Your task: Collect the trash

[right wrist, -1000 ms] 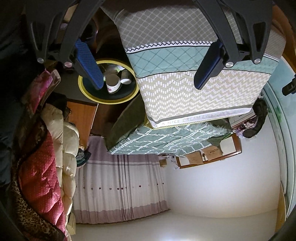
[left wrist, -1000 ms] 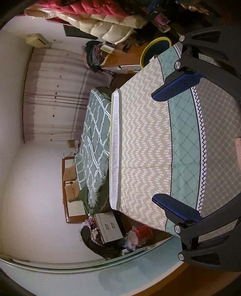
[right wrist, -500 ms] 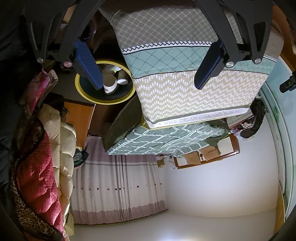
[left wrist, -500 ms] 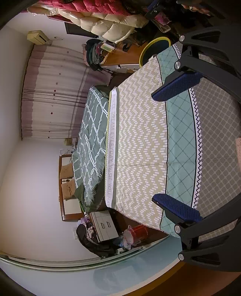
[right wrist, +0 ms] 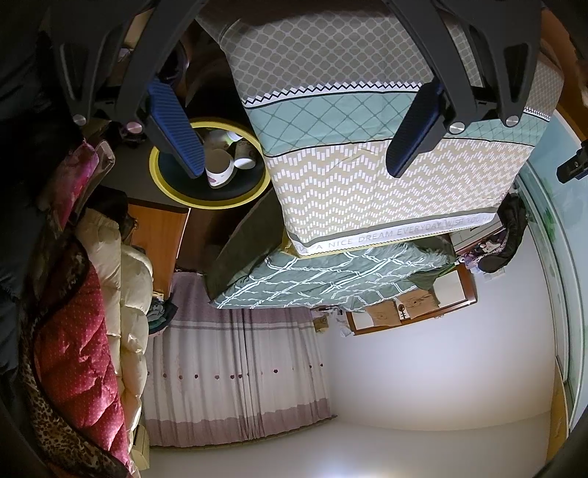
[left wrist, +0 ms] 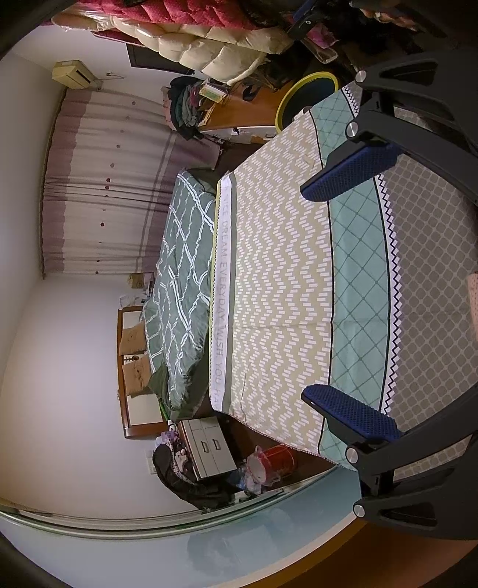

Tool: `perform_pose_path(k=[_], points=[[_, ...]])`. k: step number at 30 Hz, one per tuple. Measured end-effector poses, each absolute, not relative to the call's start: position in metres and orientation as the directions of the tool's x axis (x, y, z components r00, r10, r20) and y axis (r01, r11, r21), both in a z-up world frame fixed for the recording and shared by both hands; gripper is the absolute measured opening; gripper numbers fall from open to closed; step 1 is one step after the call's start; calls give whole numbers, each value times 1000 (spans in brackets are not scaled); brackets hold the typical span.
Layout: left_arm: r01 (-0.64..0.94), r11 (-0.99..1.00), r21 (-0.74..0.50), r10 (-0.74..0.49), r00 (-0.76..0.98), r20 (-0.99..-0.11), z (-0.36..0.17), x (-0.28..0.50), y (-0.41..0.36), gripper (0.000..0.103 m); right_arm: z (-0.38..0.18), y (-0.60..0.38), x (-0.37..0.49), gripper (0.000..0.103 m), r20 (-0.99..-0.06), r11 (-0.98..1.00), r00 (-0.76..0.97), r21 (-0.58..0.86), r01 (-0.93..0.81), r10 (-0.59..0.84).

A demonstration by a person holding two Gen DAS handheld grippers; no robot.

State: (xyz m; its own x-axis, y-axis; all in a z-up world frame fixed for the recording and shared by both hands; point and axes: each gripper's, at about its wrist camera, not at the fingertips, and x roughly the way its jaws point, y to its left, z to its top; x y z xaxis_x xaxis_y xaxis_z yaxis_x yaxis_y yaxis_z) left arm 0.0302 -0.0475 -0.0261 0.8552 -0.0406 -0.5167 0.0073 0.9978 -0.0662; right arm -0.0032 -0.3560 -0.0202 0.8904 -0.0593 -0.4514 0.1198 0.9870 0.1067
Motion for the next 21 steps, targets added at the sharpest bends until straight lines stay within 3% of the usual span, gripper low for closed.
perform_pose_path(k=[21], points=[[21, 997, -71, -56, 846, -531, -31, 38, -49, 98, -23, -357, -3, 94, -457, 987, 888, 110, 120, -57]])
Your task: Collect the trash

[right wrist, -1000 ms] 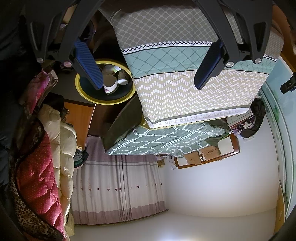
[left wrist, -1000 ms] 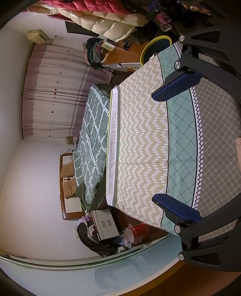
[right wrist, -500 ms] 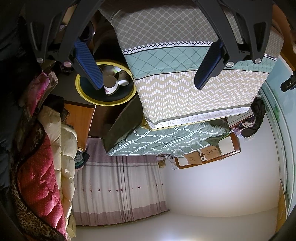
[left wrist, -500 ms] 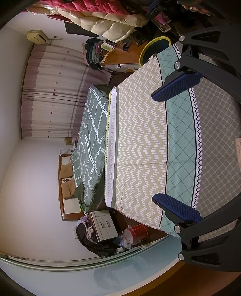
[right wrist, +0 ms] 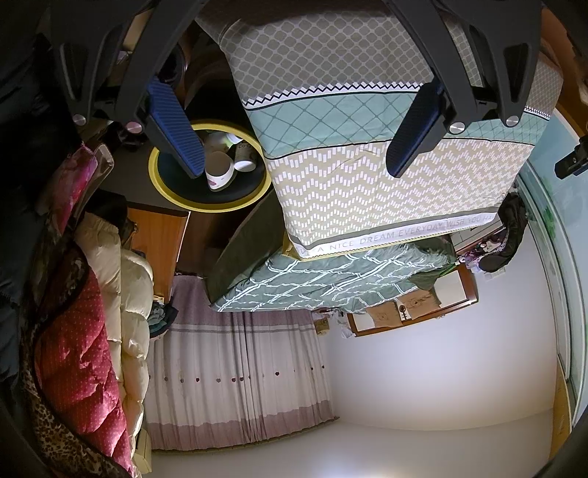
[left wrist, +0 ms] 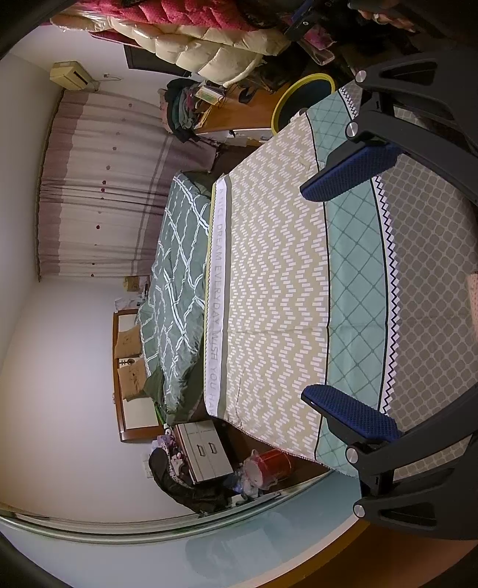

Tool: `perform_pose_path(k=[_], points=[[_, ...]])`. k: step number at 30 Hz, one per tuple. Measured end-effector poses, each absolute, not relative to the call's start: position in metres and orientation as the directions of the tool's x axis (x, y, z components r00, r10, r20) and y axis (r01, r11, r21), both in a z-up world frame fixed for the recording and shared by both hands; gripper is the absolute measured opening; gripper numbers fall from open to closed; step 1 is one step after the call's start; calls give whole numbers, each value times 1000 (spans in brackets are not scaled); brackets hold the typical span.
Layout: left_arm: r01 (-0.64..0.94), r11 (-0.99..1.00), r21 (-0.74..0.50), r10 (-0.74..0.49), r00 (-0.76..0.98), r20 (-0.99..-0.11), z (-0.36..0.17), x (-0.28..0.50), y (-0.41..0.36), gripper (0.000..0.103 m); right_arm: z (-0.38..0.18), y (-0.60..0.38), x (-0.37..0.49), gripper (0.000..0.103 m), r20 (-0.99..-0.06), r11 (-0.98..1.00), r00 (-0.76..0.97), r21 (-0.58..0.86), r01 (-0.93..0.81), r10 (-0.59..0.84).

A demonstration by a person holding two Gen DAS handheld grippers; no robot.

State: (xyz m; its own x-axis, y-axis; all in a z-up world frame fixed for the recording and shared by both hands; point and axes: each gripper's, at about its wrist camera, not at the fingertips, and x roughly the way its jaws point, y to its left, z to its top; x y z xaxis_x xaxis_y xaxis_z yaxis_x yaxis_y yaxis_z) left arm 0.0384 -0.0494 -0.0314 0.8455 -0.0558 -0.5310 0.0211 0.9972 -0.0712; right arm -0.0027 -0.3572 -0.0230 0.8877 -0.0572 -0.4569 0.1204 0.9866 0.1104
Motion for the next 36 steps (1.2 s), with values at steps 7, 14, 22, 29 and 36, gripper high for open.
perform_pose_path(k=[7, 14, 22, 29, 36], points=[[25, 997, -73, -60, 843, -534, -33, 40, -51, 98, -25, -357, -2, 94, -458, 987, 887, 112, 119, -55], [24, 997, -75, -61, 840, -539, -34, 41, -52, 98, -26, -357, -2, 94, -459, 986, 887, 113, 120, -55], [25, 997, -67, -58, 839, -541, -35, 42, -55, 98, -27, -357, -2, 95, -461, 986, 886, 113, 120, -55], [30, 998, -63, -59, 838, -542, -35, 42, -56, 98, -26, -357, -1, 95, -461, 986, 886, 114, 120, -54], [37, 998, -60, -63, 839, -541, -34, 43, -59, 98, -28, -357, 0, 95, -463, 986, 885, 115, 120, -54]])
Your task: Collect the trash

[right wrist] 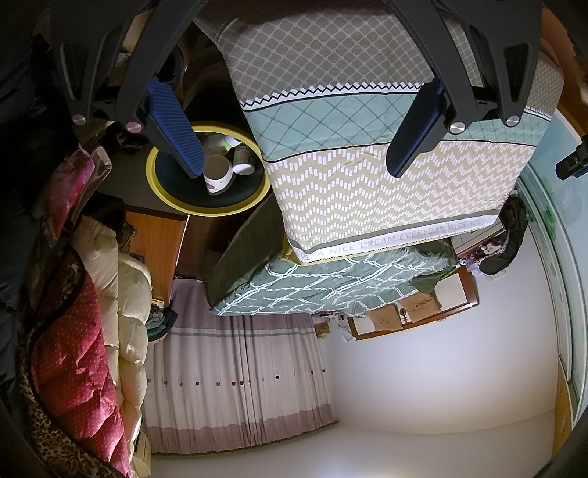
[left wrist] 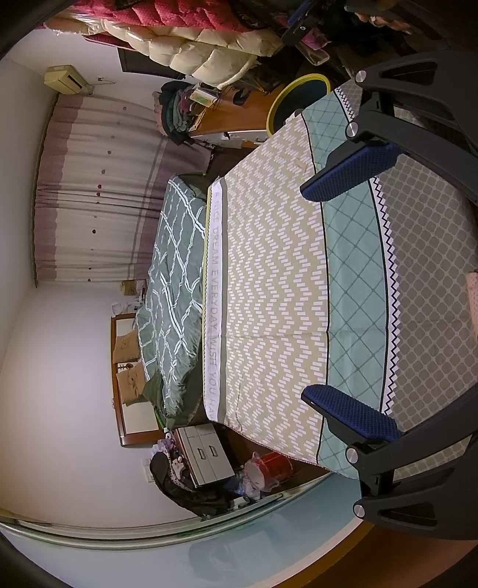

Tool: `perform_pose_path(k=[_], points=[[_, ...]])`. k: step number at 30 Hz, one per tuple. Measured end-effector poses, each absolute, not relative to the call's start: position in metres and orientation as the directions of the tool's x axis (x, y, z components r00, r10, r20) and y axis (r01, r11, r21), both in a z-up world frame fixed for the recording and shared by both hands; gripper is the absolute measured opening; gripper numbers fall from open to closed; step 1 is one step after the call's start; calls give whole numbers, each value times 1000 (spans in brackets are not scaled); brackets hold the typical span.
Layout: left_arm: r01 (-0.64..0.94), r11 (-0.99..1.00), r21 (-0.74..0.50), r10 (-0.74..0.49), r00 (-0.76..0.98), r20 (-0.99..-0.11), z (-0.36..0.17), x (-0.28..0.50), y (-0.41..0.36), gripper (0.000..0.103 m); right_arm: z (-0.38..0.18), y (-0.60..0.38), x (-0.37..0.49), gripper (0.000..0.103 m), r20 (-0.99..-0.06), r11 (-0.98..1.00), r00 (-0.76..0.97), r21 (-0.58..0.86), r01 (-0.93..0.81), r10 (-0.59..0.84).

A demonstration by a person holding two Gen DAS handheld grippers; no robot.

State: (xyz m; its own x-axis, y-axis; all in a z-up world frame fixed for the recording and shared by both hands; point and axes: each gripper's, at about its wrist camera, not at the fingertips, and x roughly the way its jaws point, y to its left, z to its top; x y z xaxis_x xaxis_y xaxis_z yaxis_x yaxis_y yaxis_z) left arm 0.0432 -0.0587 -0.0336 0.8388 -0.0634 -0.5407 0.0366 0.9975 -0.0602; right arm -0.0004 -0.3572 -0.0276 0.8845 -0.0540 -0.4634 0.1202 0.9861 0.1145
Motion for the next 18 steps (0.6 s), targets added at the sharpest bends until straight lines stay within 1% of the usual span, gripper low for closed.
perform_pose_path(k=[13, 15, 18], points=[[51, 997, -58, -75, 832, -550, -36, 47, -62, 98, -32, -356, 1, 95, -470, 986, 881, 114, 120, -53], [69, 996, -64, -93, 827, -554, -36, 48, -63, 98, -33, -353, 3, 95, -473, 987, 880, 111, 116, -50], [108, 988, -112, -153, 802, -577, -33, 68, -58, 98, -28, -347, 19, 96, -477, 992, 879, 106, 71, -12]])
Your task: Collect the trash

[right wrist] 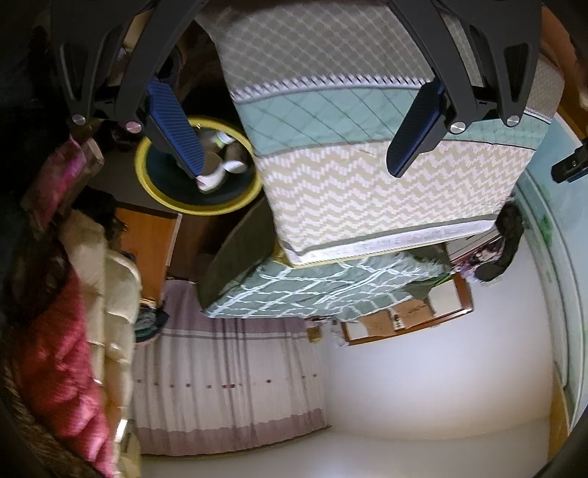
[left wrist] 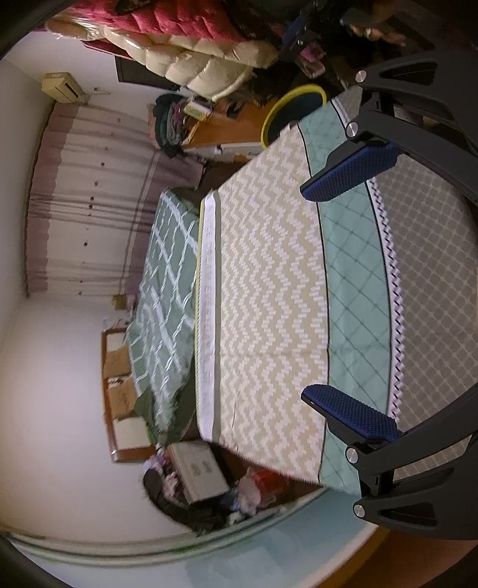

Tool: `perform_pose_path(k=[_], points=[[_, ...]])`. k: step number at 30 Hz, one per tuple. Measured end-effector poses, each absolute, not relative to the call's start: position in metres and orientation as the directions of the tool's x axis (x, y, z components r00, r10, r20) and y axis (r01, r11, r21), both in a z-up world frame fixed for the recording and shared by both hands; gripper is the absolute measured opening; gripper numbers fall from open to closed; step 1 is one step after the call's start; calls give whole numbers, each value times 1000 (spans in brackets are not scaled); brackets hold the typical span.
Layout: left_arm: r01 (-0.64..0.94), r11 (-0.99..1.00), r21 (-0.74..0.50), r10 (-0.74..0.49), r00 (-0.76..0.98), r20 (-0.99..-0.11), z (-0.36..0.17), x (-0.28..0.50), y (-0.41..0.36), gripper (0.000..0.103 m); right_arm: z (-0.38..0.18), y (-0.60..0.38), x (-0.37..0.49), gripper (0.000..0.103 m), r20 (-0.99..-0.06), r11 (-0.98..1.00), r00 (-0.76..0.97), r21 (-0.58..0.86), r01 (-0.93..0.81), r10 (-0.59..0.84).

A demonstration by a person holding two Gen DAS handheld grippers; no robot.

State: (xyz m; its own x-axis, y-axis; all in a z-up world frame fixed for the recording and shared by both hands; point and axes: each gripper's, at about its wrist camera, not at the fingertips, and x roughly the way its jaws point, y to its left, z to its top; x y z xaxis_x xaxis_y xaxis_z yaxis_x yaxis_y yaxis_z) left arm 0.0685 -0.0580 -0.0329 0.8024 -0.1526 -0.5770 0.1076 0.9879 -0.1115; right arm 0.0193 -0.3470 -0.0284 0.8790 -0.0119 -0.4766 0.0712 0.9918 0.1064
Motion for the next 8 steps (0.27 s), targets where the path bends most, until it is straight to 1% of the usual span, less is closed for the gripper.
perform_pose_path(k=[2, 4, 6, 8], points=[[95, 990, -108, -141, 789, -598, -35, 91, -53, 98, -25, -345, 40, 96, -485, 992, 874, 121, 39, 24], [50, 996, -74, -86, 767, -636, -45, 127, -46, 98, -25, -339, 68, 96, -504, 991, 862, 135, 10, 60], [12, 998, -56, -46, 744, -666, -57, 158, -38, 98, -31, -325, 104, 96, -545, 994, 835, 112, -13, 73], [-33, 998, -55, -17, 696, -718, -77, 199, -25, 98, -43, -310, 138, 96, -589, 993, 802, 108, -41, 97]])
